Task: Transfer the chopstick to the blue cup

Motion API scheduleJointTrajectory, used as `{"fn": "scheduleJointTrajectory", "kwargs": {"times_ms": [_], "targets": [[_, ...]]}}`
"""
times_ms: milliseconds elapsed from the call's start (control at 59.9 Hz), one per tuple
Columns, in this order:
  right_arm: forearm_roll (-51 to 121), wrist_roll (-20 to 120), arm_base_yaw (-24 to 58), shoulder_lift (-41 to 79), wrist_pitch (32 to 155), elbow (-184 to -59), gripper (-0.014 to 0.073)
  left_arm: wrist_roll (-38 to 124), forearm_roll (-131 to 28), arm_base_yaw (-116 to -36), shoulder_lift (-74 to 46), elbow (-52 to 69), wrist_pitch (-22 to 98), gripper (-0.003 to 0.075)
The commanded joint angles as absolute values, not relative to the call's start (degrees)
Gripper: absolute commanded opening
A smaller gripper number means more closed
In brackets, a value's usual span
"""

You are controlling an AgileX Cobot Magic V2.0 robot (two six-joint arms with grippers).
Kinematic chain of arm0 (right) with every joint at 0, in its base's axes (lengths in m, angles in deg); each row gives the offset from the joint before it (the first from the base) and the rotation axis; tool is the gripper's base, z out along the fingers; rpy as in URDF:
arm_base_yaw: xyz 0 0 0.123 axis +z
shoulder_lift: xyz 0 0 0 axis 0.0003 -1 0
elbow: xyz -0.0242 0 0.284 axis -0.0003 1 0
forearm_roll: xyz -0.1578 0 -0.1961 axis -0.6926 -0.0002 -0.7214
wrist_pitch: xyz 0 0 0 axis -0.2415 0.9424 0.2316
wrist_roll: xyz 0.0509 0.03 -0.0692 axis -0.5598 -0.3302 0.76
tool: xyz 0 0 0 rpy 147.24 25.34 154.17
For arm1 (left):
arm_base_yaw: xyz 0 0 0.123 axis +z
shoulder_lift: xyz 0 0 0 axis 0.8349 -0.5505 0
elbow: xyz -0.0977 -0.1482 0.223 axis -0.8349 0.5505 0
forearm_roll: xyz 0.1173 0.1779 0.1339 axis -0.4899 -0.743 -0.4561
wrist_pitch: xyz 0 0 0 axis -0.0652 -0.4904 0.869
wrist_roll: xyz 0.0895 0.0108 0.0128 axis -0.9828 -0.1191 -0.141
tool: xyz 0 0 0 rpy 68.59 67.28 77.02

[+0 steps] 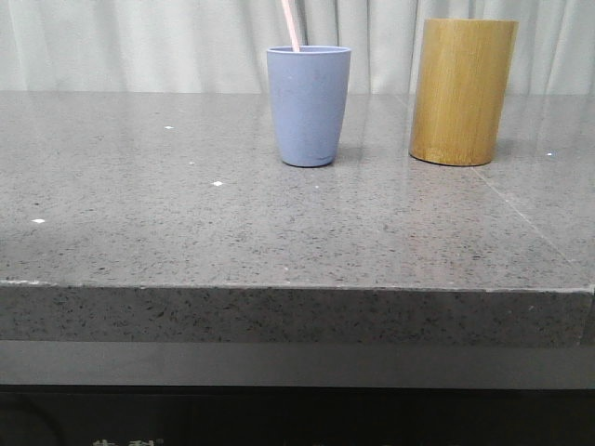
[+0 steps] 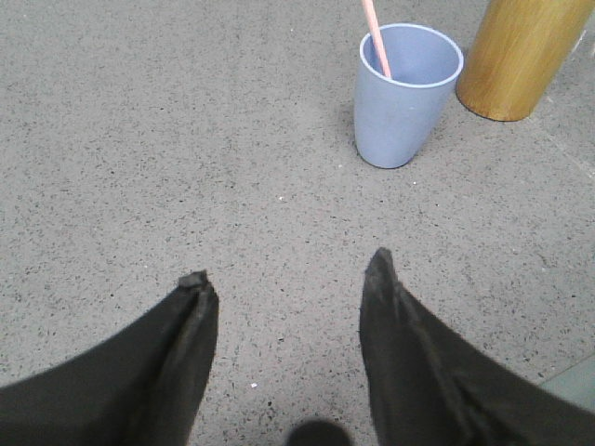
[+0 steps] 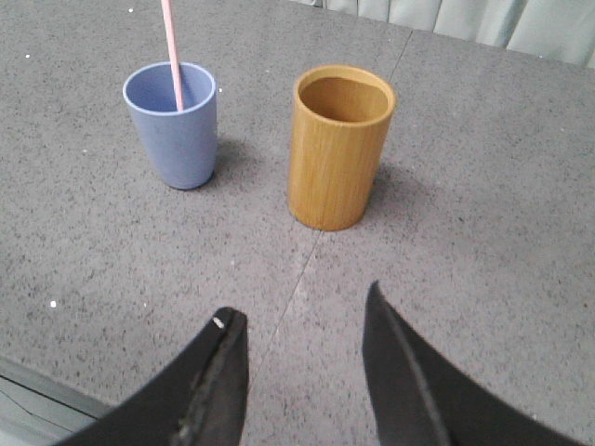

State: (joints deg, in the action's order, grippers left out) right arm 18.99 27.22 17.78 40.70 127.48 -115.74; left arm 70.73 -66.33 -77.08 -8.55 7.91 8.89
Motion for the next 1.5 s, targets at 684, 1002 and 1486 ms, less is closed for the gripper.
{"fn": "scheduleJointTrajectory", "kwargs": {"times_ms": [684,1002,1486], "targets": [[18.3,27.1,17.4,44.5,123.0,-113.9,-0.0068,71.4,-65.8,-76.9,-8.1,6.0,12.8,-0.0019],[18.3,27.1,17.4,44.5,123.0,-113.9,-0.0068,71.4,-65.4,-77.1,-10.1,6.4,13.2,-0.0019],[18.4,27.1,17.4,44.5,123.3,-113.9,-0.0068,71.4,-69.5,-67.6,22.3,35.6,38.2,-0.0019]]}}
